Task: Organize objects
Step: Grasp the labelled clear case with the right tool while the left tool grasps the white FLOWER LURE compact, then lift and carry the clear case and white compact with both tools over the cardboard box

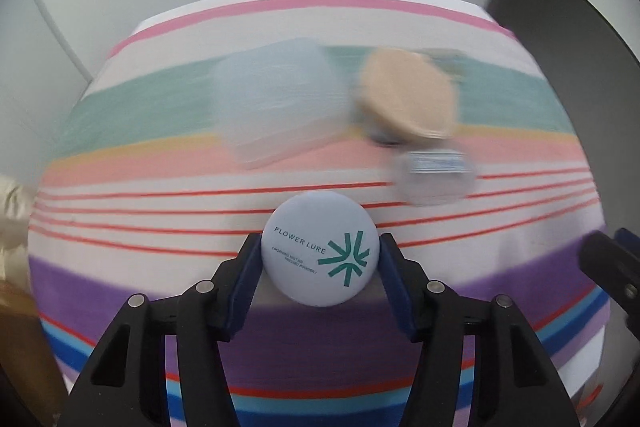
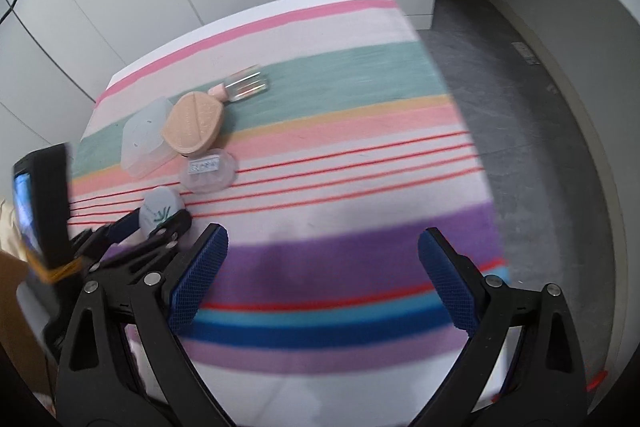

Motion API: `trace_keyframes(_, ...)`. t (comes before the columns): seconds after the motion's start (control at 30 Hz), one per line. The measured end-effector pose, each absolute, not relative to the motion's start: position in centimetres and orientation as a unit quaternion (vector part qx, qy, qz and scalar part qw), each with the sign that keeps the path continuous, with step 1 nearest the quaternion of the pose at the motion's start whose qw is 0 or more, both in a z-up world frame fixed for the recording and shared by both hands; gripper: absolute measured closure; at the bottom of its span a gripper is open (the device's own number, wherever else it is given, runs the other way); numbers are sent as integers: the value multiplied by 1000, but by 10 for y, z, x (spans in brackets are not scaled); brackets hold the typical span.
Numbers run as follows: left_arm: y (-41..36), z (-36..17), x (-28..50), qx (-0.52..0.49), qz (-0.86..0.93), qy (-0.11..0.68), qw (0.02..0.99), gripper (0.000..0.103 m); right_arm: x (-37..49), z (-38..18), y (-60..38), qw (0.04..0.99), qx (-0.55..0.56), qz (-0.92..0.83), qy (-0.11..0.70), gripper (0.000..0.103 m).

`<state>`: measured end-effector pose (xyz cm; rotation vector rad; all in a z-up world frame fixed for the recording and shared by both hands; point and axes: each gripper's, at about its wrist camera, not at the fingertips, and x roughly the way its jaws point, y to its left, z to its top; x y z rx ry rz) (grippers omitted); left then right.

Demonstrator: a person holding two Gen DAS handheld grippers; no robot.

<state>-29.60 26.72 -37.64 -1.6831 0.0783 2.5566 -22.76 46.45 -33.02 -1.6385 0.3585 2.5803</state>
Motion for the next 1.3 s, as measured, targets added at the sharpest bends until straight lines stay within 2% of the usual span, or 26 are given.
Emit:
trace_keyframes(0.17,210,-378,-298,-546,838,-11,-21,45,-263,-354,420,2,-530,842,98,6)
trace_keyframes(0.33,186,-381,-302,-542,839,-20,-35,45,-291,-373,377,-1,-525,848,72,6)
trace_keyframes(0.4,188,-381,-302,-539,841,-15,-36,45,-299,-381,359,8,-530,848,33,19)
trace_keyframes(0.47,188,-381,-303,-539,842,-13,-35,45,-298,-381,345,11,-516,856,-9,43)
trace_keyframes(0.63,190,-379,-307,-543,839,-17,-35,45,-290,-381,339,-11,-530,848,-15,43)
trace_keyframes(0.9,195,-364,-298,-544,838,-9,-37,45,-274,-360,361,6,-540,842,5,43)
trace_keyframes(1.17,198,-305,-293,-519,854,12,-35,45,-265,-308,361,-1,-521,854,-3,43)
trace_keyframes(1.3,194,-257,-291,-500,866,10,-35,45,-258,-266,362,-7,-513,859,3,43)
